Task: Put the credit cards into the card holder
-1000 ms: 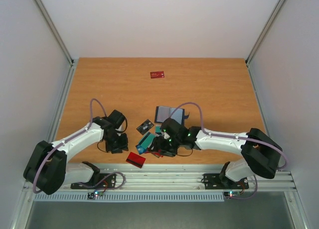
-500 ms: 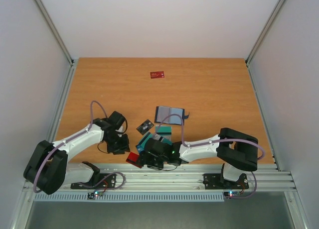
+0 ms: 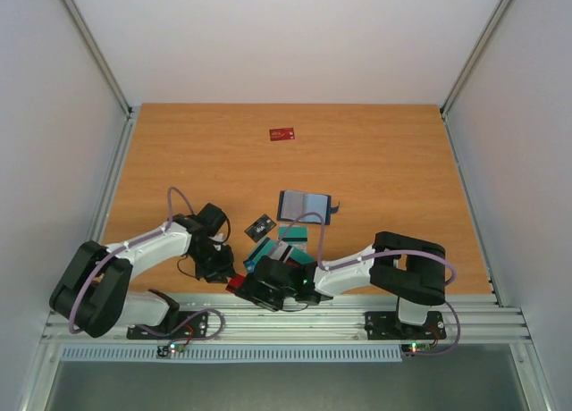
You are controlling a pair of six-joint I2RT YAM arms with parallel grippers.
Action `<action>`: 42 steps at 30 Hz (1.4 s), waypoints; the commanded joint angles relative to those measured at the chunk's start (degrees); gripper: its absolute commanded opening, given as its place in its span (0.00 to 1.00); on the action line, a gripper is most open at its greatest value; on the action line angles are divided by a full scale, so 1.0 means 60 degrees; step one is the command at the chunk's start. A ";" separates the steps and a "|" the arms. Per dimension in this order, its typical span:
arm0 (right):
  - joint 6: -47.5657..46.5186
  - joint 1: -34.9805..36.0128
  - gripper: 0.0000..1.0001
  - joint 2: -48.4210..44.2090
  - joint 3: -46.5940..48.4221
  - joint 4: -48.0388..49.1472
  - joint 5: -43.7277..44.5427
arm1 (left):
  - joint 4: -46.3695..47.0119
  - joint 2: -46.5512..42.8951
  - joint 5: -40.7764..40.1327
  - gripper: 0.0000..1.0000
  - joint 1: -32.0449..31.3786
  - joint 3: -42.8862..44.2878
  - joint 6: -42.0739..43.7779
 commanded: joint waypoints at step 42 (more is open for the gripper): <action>-0.0677 -0.1427 0.01 -0.1683 0.1663 -0.1389 -0.0655 | -0.4199 -0.3587 -0.2310 0.31 0.0234 0.5170 -0.0160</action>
